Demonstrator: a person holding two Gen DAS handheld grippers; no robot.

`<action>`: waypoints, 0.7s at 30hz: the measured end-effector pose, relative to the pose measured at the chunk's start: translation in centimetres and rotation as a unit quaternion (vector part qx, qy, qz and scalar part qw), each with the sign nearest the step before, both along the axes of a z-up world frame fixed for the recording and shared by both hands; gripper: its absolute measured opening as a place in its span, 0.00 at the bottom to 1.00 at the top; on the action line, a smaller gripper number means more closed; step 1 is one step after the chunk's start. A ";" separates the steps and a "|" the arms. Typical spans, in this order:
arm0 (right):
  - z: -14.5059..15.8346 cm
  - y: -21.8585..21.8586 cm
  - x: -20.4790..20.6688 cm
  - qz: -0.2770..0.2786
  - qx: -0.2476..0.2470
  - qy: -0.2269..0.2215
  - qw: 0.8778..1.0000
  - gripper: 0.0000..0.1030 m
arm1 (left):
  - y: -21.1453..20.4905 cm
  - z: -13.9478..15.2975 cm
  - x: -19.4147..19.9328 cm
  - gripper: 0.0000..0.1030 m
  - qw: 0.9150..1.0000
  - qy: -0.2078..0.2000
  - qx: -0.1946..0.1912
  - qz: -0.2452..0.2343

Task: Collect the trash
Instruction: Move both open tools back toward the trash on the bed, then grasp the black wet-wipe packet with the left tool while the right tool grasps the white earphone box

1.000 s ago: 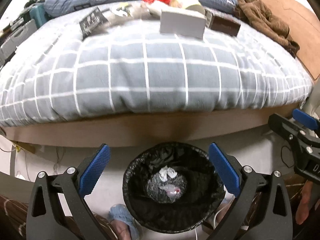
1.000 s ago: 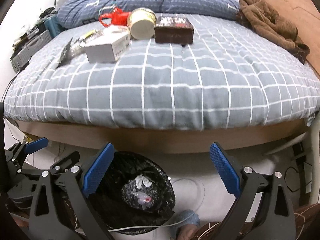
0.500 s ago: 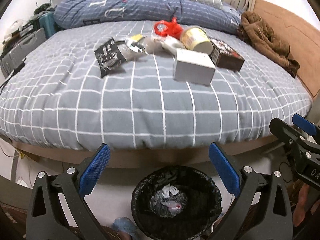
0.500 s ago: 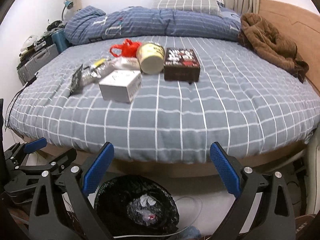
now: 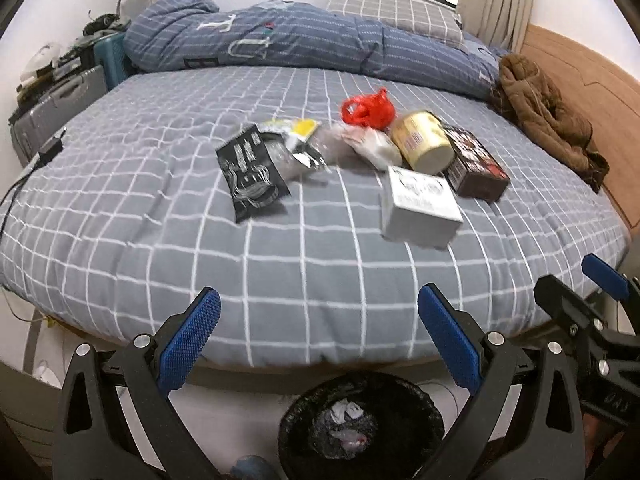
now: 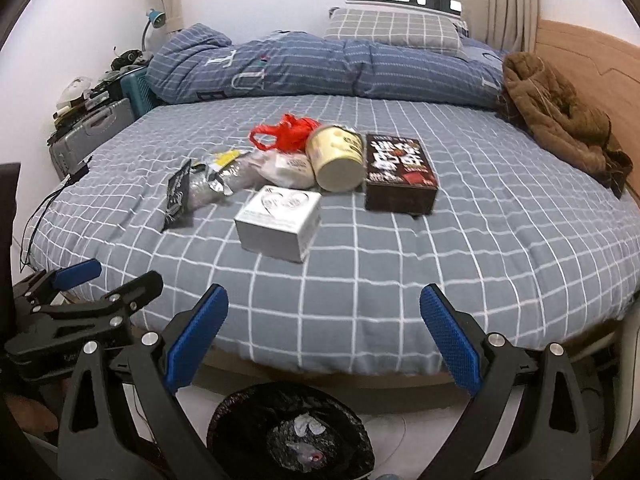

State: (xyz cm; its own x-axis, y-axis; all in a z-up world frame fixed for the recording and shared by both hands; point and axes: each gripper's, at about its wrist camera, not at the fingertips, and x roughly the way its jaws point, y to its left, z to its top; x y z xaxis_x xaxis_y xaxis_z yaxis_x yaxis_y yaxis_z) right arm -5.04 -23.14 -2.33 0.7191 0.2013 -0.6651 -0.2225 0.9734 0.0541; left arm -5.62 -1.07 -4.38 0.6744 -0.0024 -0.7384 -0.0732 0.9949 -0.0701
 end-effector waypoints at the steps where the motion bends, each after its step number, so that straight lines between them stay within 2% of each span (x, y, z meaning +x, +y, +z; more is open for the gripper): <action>1: 0.0 0.2 0.3 0.001 0.001 0.001 1.000 0.90 | 0.4 0.2 0.4 0.94 1.000 -0.001 0.000 0.004; 8: -0.2 1.9 3.4 0.010 0.001 0.013 1.000 0.90 | 3.1 0.6 3.8 0.94 1.000 -0.001 0.011 0.024; 21: -2.9 5.3 9.0 0.014 0.006 0.061 0.998 0.90 | 6.9 -1.6 11.0 0.94 0.998 0.027 0.019 0.045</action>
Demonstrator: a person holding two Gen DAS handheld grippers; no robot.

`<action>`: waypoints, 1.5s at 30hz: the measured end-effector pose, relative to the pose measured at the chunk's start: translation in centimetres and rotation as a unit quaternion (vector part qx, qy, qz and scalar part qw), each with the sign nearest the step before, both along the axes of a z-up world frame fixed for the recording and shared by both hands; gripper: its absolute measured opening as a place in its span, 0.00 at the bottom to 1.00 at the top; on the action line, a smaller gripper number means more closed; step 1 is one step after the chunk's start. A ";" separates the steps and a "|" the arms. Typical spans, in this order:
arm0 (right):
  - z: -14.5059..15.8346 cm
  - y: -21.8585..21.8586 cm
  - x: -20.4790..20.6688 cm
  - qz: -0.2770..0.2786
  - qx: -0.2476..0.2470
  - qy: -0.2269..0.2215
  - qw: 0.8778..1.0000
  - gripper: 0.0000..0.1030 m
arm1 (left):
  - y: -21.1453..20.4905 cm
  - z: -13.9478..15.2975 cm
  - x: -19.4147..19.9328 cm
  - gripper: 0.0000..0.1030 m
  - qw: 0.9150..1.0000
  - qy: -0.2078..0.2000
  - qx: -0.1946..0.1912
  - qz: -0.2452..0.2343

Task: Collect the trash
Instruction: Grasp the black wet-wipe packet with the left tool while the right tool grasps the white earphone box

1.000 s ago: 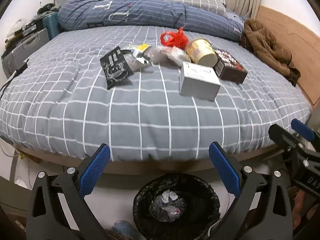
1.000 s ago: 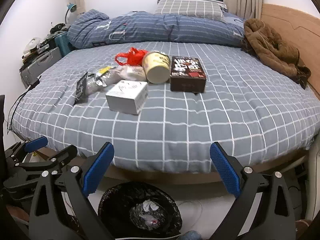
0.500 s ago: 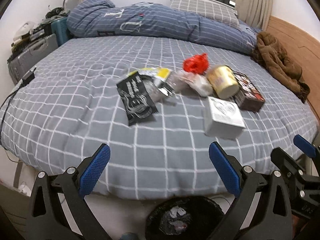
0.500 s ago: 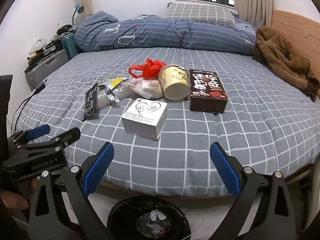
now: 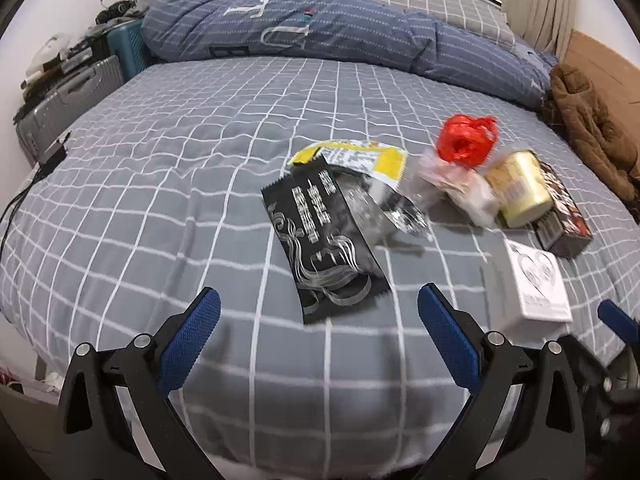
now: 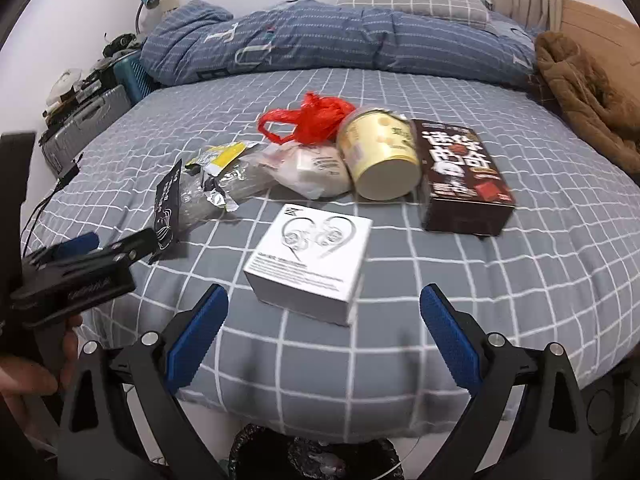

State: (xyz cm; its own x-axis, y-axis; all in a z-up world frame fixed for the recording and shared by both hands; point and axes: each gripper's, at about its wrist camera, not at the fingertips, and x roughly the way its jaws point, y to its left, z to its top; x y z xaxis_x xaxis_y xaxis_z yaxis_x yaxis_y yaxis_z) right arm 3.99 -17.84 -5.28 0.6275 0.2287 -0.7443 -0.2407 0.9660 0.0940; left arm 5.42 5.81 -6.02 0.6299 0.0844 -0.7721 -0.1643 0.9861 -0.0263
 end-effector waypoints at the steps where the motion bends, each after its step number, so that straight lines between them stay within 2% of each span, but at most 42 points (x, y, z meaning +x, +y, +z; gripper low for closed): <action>1: -0.2 0.4 0.4 -0.001 -0.002 0.002 1.000 0.90 | 0.3 -0.1 0.6 0.94 1.000 0.001 0.000 0.003; 11: -2.2 2.0 3.2 -0.031 -0.003 0.034 0.999 0.90 | 2.4 -2.1 4.7 0.93 0.999 0.022 -0.031 0.024; 16: -2.8 1.8 3.8 -0.042 0.003 0.045 0.998 0.90 | 2.6 -2.5 5.4 0.81 0.999 0.027 -0.039 0.019; 19: -2.9 1.7 4.0 -0.043 0.004 0.051 0.998 0.82 | 2.3 -2.7 5.7 0.75 0.999 0.030 -0.038 0.014; 22: -3.1 2.0 4.1 -0.039 0.001 0.056 0.998 0.73 | 2.1 -3.0 5.9 0.63 0.998 0.037 -0.043 0.005; 30: -3.1 2.0 3.8 -0.034 -0.001 0.054 0.998 0.72 | 2.1 -3.5 5.9 0.48 0.998 0.045 -0.047 0.003; 36: -2.8 1.7 3.6 -0.031 -0.001 0.051 0.998 0.72 | 2.3 -3.2 5.6 0.44 0.998 0.044 -0.051 0.003; 45: -1.6 1.2 3.2 -0.025 0.003 0.037 0.999 0.71 | 1.8 -1.2 4.1 0.44 0.998 0.023 -0.050 -0.004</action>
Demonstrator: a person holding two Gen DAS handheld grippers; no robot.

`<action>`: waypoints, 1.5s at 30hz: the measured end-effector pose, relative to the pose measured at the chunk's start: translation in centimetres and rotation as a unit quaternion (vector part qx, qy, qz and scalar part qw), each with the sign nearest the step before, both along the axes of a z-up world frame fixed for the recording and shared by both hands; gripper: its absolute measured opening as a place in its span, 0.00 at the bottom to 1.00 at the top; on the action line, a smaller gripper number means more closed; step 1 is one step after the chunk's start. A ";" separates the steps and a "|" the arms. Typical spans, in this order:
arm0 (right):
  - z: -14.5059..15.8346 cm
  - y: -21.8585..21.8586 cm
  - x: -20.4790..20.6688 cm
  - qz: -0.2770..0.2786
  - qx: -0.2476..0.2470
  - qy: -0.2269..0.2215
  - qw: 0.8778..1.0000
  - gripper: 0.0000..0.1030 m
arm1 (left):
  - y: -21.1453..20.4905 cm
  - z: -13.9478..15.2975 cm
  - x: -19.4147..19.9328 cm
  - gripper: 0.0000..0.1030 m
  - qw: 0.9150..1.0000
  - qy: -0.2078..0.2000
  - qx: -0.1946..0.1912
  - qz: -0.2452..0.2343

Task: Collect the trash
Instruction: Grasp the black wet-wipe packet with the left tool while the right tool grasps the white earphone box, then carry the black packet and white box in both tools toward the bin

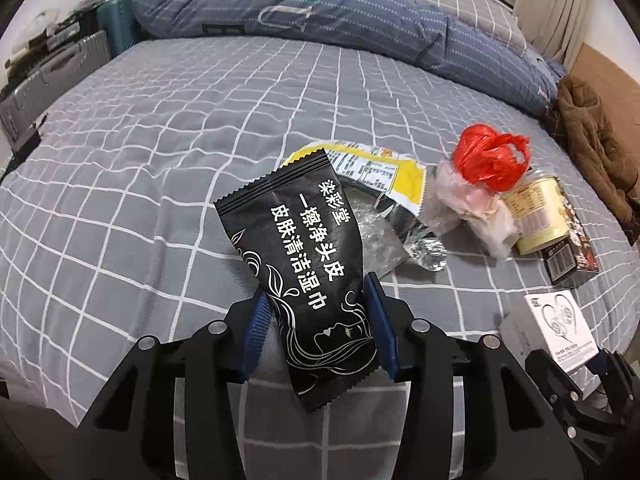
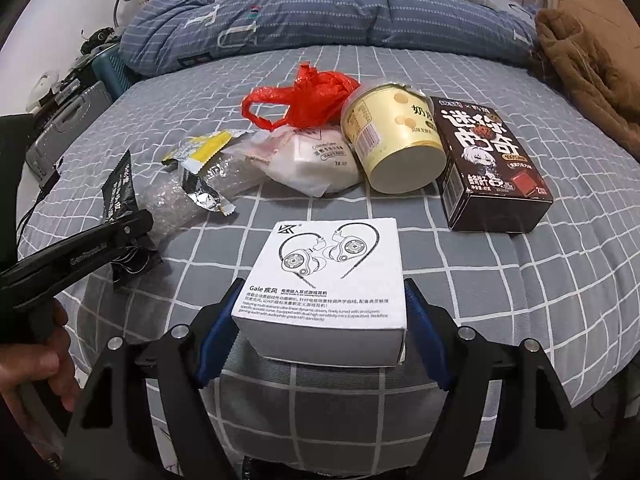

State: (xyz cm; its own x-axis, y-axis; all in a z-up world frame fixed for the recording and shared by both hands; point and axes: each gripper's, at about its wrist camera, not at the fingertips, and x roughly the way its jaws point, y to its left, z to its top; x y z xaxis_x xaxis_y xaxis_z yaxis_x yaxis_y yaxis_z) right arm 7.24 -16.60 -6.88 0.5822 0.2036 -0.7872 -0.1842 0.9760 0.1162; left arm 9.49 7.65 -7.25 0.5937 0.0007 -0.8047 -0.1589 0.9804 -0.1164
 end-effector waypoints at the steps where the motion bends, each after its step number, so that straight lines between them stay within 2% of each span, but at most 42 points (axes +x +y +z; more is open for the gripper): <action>1: 0.1 -0.1 -0.1 0.001 0.001 -0.001 1.000 0.71 | 0.0 0.2 -0.2 0.44 1.000 -0.002 -0.001 -0.001; 13: 1.5 -0.8 -1.2 0.016 0.002 -0.021 1.000 0.70 | -1.7 2.0 -3.0 0.43 1.000 -0.017 0.005 -0.022; 45: 4.4 -4.5 -7.1 0.020 0.019 -0.066 0.997 0.70 | -6.6 2.5 -11.3 0.43 0.998 -0.012 -0.007 -0.061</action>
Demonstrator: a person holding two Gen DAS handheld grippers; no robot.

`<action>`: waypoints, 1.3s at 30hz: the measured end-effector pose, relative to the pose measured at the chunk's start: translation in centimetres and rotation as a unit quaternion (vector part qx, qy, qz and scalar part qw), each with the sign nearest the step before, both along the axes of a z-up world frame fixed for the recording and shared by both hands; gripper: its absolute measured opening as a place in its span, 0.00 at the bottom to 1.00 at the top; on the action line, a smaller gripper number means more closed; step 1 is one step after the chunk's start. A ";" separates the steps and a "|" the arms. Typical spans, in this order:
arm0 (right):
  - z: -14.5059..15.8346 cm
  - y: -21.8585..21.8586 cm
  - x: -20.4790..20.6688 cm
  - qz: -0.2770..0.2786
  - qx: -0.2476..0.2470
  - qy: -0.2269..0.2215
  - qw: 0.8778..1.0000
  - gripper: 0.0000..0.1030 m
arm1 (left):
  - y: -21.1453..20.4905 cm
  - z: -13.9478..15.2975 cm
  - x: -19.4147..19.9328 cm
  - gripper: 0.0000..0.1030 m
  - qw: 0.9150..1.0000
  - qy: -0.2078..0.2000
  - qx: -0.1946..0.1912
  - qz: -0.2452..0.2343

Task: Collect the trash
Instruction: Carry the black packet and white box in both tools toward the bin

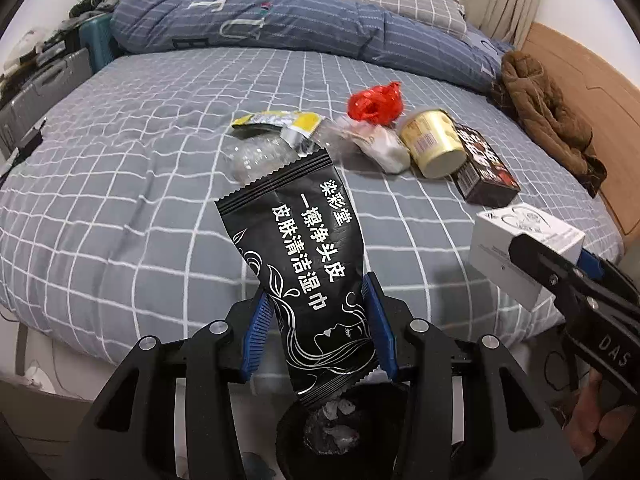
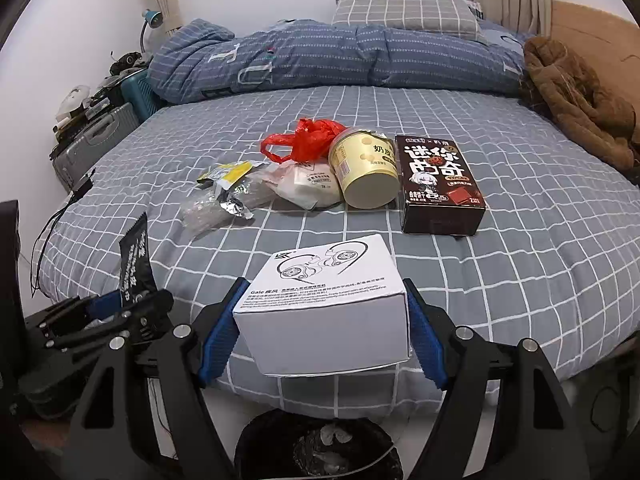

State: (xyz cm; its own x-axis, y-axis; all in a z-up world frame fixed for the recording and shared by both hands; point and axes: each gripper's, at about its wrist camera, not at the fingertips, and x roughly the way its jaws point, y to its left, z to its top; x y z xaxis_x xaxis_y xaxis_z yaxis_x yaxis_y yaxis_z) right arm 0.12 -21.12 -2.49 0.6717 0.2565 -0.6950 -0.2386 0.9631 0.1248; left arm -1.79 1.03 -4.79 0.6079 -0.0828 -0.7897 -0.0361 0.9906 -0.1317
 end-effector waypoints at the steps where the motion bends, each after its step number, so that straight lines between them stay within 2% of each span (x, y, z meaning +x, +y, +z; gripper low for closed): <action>1: 0.0 0.0 -0.1 0.000 -0.001 0.000 1.000 0.70 | -0.1 -0.1 -0.2 0.43 1.000 0.001 -0.001 -0.001; 16: 0.5 -0.2 -2.3 0.003 -0.009 -0.012 1.000 0.70 | -1.2 -0.9 -2.9 0.42 1.000 0.012 -0.002 -0.008; 39: -1.3 -0.6 -5.7 0.009 -0.012 0.012 1.000 0.70 | -2.0 -3.2 -6.1 0.42 0.999 0.041 0.001 -0.018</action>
State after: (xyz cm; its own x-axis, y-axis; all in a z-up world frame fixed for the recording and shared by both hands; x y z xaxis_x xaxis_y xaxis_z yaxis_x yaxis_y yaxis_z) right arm -5.54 -21.74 -3.75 0.6498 0.2512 -0.7174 -0.2534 0.9614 0.1072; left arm -7.93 -1.01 -8.00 0.5377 -0.1020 -0.8370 -0.0119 0.9916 -0.1285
